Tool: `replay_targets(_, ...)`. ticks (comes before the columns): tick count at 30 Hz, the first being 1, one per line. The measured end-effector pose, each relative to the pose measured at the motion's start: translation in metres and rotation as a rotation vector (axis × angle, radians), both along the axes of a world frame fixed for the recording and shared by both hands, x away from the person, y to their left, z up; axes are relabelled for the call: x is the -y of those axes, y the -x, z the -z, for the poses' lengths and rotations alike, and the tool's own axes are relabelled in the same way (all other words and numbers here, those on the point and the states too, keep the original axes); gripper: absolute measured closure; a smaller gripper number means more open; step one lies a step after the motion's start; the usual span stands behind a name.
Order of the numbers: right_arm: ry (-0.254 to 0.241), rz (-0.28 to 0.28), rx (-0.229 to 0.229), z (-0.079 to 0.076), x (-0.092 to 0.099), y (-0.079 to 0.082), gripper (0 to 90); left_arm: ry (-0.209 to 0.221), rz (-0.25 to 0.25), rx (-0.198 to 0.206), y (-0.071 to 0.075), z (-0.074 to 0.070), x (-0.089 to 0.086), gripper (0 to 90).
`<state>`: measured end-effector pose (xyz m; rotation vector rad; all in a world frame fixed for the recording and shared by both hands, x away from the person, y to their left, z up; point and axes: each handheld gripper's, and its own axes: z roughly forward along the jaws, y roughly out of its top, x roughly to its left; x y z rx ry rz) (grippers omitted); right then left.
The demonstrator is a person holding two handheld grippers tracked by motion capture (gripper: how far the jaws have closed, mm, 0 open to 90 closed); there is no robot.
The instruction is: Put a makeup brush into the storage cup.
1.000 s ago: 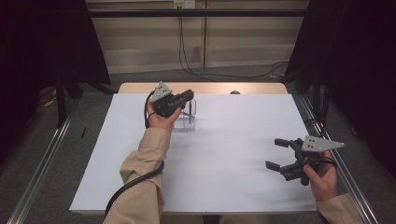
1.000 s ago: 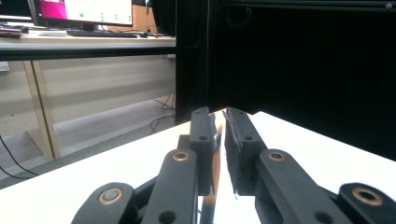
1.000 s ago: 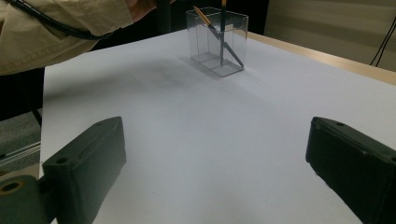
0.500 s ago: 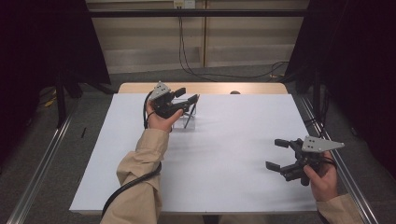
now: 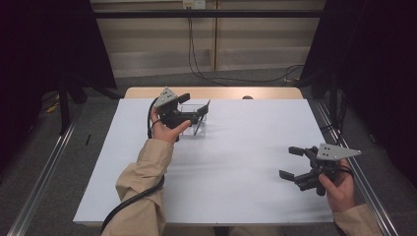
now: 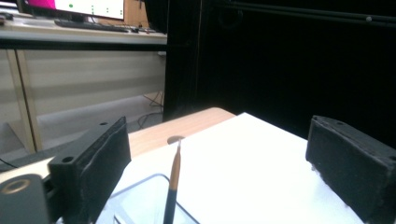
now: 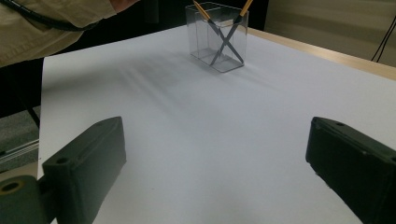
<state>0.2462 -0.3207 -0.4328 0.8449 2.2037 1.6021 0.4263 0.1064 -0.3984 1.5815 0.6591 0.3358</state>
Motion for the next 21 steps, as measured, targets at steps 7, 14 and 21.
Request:
replay_targets(7,0.001,0.002,0.002,0.000,0.001,0.001,4.2,0.002,0.001,0.006,0.007,0.002,-0.011,4.6)
replay_targets(14,0.003,0.000,0.000,0.000,-0.001,0.000,4.2,0.002,0.000,0.004,0.013,0.003,-0.019,4.3)
replay_targets(21,-0.001,0.002,0.001,0.000,0.000,0.000,4.2,-0.003,0.003,0.007,0.020,0.004,-0.026,2.5)
